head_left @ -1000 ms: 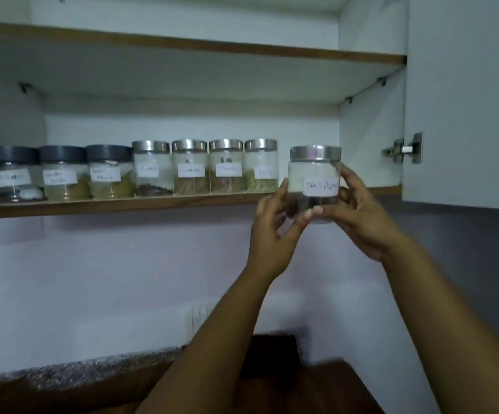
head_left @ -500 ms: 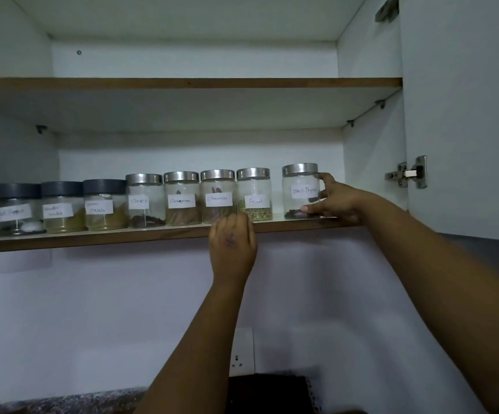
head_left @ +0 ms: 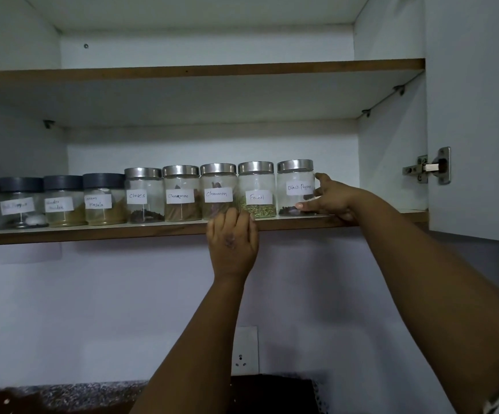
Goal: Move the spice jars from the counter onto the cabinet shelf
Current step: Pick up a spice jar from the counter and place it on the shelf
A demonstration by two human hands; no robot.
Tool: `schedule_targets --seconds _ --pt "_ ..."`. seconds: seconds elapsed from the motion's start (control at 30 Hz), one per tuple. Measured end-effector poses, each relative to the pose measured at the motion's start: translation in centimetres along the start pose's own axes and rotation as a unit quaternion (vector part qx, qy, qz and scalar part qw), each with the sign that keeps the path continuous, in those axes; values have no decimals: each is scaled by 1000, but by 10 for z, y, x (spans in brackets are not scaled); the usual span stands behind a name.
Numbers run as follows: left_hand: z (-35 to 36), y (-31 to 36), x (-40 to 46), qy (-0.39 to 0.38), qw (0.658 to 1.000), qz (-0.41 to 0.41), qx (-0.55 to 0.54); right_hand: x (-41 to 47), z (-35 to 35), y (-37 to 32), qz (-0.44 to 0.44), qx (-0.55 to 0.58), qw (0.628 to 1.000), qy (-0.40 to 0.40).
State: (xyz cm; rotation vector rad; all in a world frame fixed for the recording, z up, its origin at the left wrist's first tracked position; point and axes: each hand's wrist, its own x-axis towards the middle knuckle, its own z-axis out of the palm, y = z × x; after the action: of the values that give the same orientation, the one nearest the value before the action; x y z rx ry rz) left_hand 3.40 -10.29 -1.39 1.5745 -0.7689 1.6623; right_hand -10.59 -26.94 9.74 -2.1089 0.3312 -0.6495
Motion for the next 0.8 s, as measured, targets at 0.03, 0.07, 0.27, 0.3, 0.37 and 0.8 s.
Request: schedule_targets --seconds 0.03,0.07,0.27,0.3,0.37,0.8 --pt "0 -1 -1 0 1000 4 7 0 1 0 1 -4 1000 0" --pt "1 -2 -1 0 1000 9 14 0 1 0 3 -7 1000 0" --pt "1 1 0 -2 1000 7 25 1 2 0 21 -29 999 4" --pt "1 1 0 -4 1000 7 26 0 3 -1 28 -28 999 -1" --pt "-1 0 0 -8 999 12 33 -7 4 -3 28 -47 998 0" --pt "-32 2 4 -98 994 23 -51 -57 55 28 -35 -393 891 223"
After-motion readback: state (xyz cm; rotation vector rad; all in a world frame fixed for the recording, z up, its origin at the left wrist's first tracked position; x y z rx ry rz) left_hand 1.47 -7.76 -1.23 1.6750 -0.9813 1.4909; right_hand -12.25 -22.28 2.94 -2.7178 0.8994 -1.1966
